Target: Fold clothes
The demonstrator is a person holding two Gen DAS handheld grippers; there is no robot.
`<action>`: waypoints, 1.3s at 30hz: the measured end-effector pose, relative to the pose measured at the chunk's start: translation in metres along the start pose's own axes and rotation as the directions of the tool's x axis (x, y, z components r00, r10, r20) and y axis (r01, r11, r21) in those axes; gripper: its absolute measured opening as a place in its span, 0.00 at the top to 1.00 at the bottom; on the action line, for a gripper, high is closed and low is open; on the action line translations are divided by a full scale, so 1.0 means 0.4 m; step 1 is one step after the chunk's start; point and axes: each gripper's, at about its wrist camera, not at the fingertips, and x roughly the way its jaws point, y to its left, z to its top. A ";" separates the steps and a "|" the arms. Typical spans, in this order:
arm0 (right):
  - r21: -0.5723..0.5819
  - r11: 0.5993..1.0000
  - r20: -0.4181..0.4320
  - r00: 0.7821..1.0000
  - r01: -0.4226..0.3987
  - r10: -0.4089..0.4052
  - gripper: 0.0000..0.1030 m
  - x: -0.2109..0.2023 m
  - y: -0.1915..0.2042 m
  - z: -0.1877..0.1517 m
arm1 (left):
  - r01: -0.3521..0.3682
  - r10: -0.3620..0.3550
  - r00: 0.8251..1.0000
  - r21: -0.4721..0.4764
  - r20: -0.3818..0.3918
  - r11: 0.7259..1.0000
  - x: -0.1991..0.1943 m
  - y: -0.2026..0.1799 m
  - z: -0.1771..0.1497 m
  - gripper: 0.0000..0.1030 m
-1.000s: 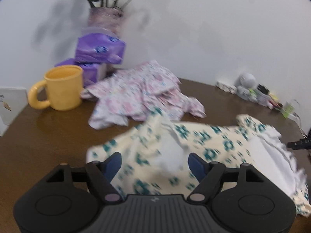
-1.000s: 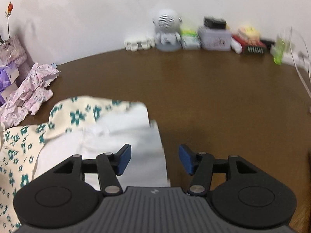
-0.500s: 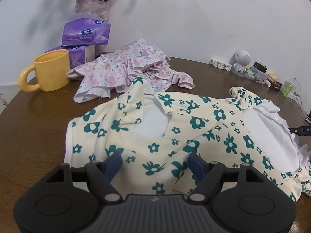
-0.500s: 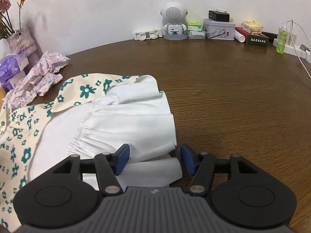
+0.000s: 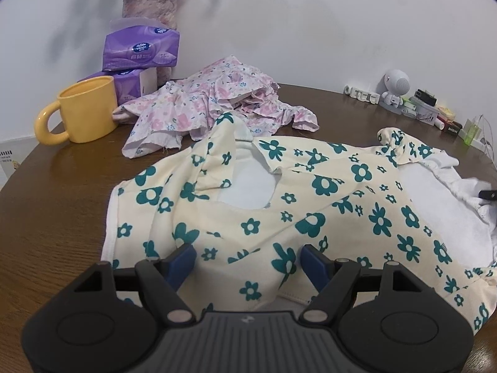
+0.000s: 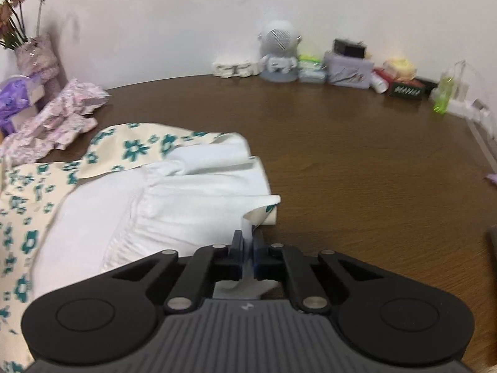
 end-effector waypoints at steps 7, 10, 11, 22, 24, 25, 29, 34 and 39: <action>-0.112 0.987 0.018 0.993 0.114 -0.113 0.97 0.012 0.007 0.010 | -0.023 0.023 1.000 0.032 0.005 0.999 0.007 -0.008 -0.006 0.27; -0.151 0.978 0.009 0.990 0.142 -0.143 0.97 0.035 0.022 0.001 | -0.014 0.014 1.000 0.028 0.001 1.000 0.004 -0.003 -0.003 0.27; -0.164 0.975 0.014 0.988 0.152 -0.152 0.97 0.038 0.028 -0.002 | 0.003 -0.003 1.000 0.017 -0.001 1.000 -0.001 0.002 0.001 0.27; 0.008 0.998 0.057 0.997 0.058 -0.058 0.69 -0.053 -0.005 0.031 | -0.034 0.034 0.996 -0.004 0.088 0.999 -0.050 0.084 0.123 0.27; 0.001 0.999 0.064 0.997 0.038 -0.038 0.66 -0.067 0.010 0.031 | -0.060 0.057 0.995 0.035 0.080 0.998 -0.028 0.087 0.153 0.27; -0.006 1.000 0.066 0.998 0.026 -0.025 0.64 -0.071 0.019 0.030 | -0.059 0.054 0.996 0.060 0.072 0.996 -0.012 0.086 0.165 0.27; -0.056 0.997 0.055 0.997 0.053 -0.050 0.60 -0.052 0.056 0.029 | -0.075 0.070 0.997 0.138 0.035 0.988 0.058 0.081 0.200 0.27; -0.031 0.989 0.022 0.989 0.146 -0.145 0.60 0.009 0.037 0.030 | -0.063 0.063 0.998 0.102 0.003 0.993 0.115 0.113 0.206 0.27; 0.045 0.990 -0.020 0.991 0.130 -0.129 0.60 0.050 -0.017 0.025 | 0.006 -0.005 1.000 -0.056 0.018 0.998 0.081 0.206 0.189 0.27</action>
